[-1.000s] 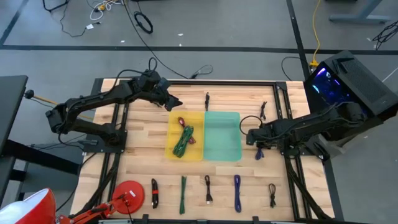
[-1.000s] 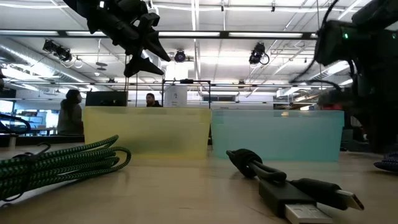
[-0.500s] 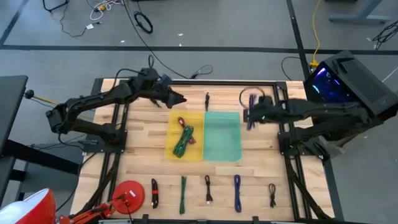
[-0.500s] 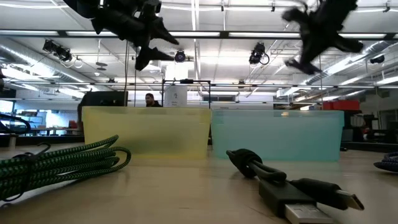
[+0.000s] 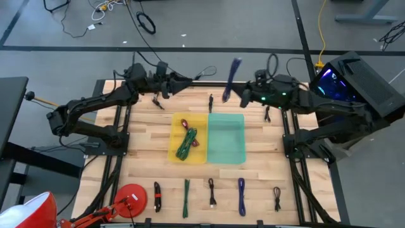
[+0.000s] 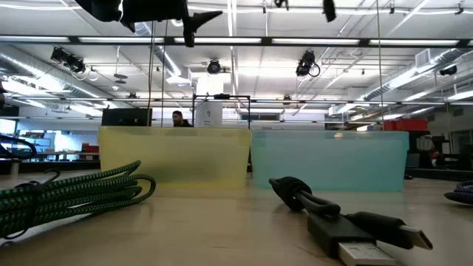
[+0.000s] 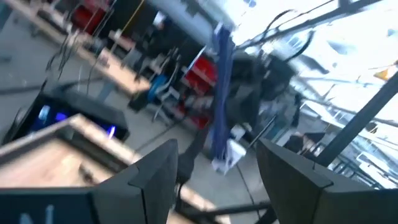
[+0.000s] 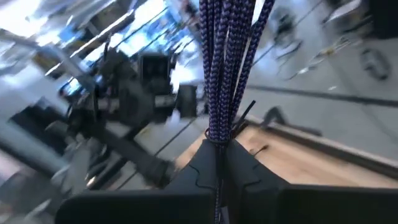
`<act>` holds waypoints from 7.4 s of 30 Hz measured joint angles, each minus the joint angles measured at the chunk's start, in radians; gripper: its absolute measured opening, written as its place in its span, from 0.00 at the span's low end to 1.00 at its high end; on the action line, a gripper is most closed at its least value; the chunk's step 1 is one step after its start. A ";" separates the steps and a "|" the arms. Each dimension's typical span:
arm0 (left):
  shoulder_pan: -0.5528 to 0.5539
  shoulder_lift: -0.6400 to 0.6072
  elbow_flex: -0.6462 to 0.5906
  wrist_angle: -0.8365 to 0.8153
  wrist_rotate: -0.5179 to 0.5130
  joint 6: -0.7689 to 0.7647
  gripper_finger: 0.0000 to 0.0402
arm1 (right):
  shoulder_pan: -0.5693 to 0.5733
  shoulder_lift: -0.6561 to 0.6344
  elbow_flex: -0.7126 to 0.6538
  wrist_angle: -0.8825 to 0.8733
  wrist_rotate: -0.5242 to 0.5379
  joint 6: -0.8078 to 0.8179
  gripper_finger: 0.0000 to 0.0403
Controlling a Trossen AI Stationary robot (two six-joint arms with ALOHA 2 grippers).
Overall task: Pick & Place USB Port
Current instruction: Put the blue patterned charger cable into the yellow bin, then put the green patterned charger cable into the yellow bin
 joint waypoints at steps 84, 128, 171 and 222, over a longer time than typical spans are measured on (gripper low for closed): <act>-0.522 0.241 0.001 -0.752 -0.722 -0.577 0.06 | -0.419 0.187 0.204 -0.281 -0.565 -0.565 0.35; -0.714 0.097 0.000 -0.844 -0.579 -0.864 0.54 | -0.471 0.188 0.204 -0.309 -0.494 -0.667 0.35; -1.023 0.582 0.032 -0.488 -0.334 -1.487 0.54 | -0.520 0.188 0.204 -0.280 -0.502 -0.712 0.35; -0.981 0.680 0.070 -0.514 -0.132 -1.288 0.44 | -0.591 0.188 0.204 -0.315 -0.530 -0.704 0.35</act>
